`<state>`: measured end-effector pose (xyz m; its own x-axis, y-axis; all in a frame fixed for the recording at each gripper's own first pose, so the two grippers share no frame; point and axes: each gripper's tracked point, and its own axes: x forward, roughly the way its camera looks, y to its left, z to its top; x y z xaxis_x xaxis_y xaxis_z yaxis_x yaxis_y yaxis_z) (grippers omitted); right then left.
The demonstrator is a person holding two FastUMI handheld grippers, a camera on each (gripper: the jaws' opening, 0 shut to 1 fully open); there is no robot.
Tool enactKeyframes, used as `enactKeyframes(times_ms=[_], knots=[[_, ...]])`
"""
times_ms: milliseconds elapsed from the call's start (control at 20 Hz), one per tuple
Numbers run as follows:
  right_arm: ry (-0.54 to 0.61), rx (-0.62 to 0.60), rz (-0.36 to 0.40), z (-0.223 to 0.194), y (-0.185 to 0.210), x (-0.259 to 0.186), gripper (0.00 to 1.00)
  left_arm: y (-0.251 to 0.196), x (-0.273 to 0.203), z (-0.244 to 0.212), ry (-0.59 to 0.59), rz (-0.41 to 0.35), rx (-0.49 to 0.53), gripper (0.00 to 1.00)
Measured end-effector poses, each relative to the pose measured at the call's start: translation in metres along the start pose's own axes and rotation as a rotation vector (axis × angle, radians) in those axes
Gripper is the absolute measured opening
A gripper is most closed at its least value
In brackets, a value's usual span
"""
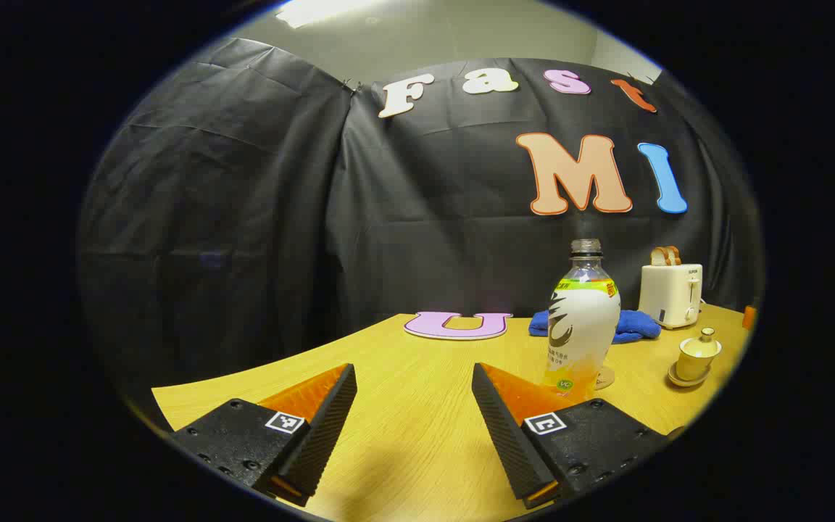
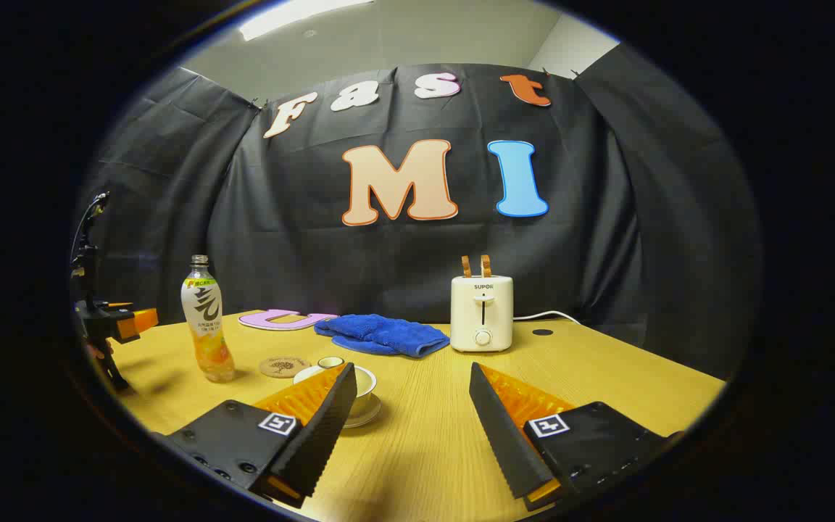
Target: Open the teacup lid with one hand, grasp the water bottle and pour water into the teacup with the other hand; after pouring, place the water bottle on the coaster and then close the teacup lid.
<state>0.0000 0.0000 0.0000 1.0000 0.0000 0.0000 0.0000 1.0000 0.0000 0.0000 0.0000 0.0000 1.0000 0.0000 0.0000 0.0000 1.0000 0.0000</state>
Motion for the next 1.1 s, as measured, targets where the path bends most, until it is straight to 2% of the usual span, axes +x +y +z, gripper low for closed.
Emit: enactKeyframes(times_ms=[250, 300, 350, 400, 450, 550, 600, 750, 800, 850, 900, 950, 1000, 1100], knots=[[0.0, 0.0, 0.003, 0.0, 0.0004, 0.0002, 0.95, -0.0034, 0.0006, -0.0007, -0.001, -0.019, -0.004, 0.94], [-0.001, 0.0, 0.003, -0.0001, 0.0004, 0.0002, 0.99, -0.0039, 0.0007, -0.0007, -0.001, -0.019, -0.004, 0.94], [0.0, 0.0, 0.003, -0.0001, 0.0003, 0.0003, 0.95, -0.0036, 0.0007, -0.0007, -0.002, -0.021, -0.005, 0.94], [-0.001, -0.001, 0.003, -0.0001, 0.0004, 0.0001, 0.99, -0.0043, 0.0008, -0.001, -0.002, -0.024, -0.005, 0.93], [0.0, 0.0, 0.005, 0.0, 0.0008, 0.0002, 0.95, -0.0047, 0.0006, -0.0008, -0.002, -0.026, -0.005, 0.93], [0.0, 0.0, 0.011, -0.0001, 0.0013, -0.0002, 0.95, -0.0047, 0.001, -0.0012, -0.002, -0.027, -0.005, 0.93], [-0.001, 0.0, 0.012, -0.0001, 0.0015, -0.0002, 0.99, -0.0045, 0.0003, -0.0009, -0.002, -0.028, -0.005, 0.94], [-0.001, 0.0, 0.019, 0.0, 0.0024, -0.0001, 0.99, -0.0036, 0.0003, -0.0003, -0.003, -0.022, -0.005, 0.94], [-0.001, 0.0, 0.021, -0.0005, 0.0026, -0.0003, 0.95, -0.0029, 0.0, -0.0006, -0.003, -0.021, -0.005, 0.94], [-0.001, 0.0, 0.025, -0.0004, 0.0032, -0.0003, 1.0, -0.0033, -0.0004, -0.0001, -0.003, -0.022, -0.005, 0.94], [0.0, 0.0, 0.031, 0.0001, 0.0041, -0.0007, 0.95, -0.0032, -0.0001, -0.0007, -0.003, -0.023, -0.006, 0.94], [0.001, 0.0, 0.037, 0.0005, 0.0051, -0.0014, 0.95, -0.0035, -0.0003, 0.0, -0.003, -0.023, -0.006, 0.94], [0.002, 0.0, 0.044, 0.0, 0.0058, -0.0017, 0.99, -0.0034, 0.0, -0.0012, -0.003, -0.023, -0.006, 0.94], [0.002, 0.0, 0.053, 0.0001, 0.0074, -0.002, 0.99, -0.0031, -0.0009, -0.0001, -0.004, -0.023, -0.006, 0.94]])
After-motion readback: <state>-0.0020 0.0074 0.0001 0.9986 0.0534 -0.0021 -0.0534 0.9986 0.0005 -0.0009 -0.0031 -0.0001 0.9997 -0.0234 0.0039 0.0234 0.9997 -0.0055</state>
